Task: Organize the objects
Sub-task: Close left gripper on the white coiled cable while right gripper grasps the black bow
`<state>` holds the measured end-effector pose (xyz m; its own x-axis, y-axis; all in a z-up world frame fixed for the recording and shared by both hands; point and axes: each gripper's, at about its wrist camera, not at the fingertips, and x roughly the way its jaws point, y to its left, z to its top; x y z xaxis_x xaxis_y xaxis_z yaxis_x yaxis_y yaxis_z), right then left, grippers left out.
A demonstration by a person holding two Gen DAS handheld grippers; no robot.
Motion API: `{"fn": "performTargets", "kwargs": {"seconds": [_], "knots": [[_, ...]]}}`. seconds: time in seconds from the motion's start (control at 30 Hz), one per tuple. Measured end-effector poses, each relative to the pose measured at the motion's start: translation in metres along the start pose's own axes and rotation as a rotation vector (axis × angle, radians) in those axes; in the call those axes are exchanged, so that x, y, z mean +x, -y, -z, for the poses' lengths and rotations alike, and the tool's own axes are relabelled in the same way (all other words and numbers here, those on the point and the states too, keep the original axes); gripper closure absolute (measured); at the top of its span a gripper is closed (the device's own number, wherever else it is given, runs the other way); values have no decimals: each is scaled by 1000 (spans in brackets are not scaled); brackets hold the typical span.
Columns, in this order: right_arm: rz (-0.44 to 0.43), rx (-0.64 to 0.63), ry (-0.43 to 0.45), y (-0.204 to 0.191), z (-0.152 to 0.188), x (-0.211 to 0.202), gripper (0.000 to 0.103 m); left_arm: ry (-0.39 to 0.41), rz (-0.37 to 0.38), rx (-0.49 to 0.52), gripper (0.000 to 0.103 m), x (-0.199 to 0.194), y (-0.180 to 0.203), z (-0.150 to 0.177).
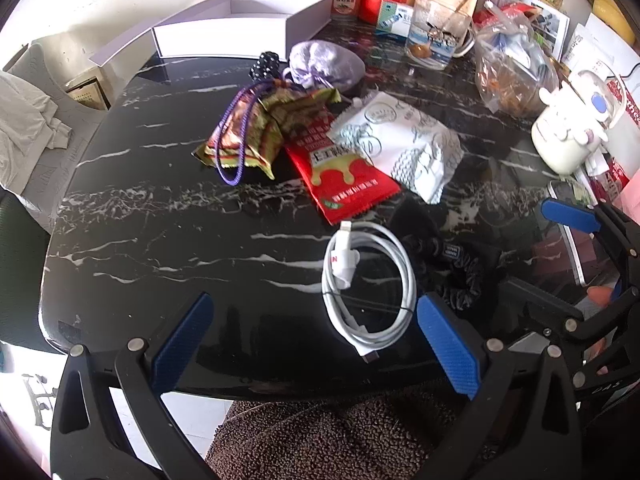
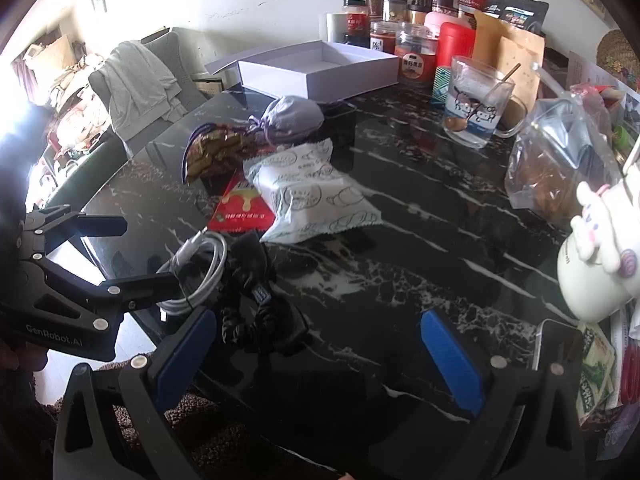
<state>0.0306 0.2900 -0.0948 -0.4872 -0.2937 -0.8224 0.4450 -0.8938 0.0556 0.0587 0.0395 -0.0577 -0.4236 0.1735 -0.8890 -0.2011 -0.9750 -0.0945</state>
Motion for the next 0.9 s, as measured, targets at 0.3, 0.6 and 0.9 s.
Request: {"fn": "performTargets", "kwargs": {"seconds": [0.3,0.6,0.9], "knots": [[-82,-26,-20,0,17,11,8,-42,32,63,10,18,8,11],[-151,-103,-14,-12,18,23,24,-17,44,110,20,20,16,7],[-110,-163,-11,-21,12,29,75,-1,26,132,42,21,13,1]]}}
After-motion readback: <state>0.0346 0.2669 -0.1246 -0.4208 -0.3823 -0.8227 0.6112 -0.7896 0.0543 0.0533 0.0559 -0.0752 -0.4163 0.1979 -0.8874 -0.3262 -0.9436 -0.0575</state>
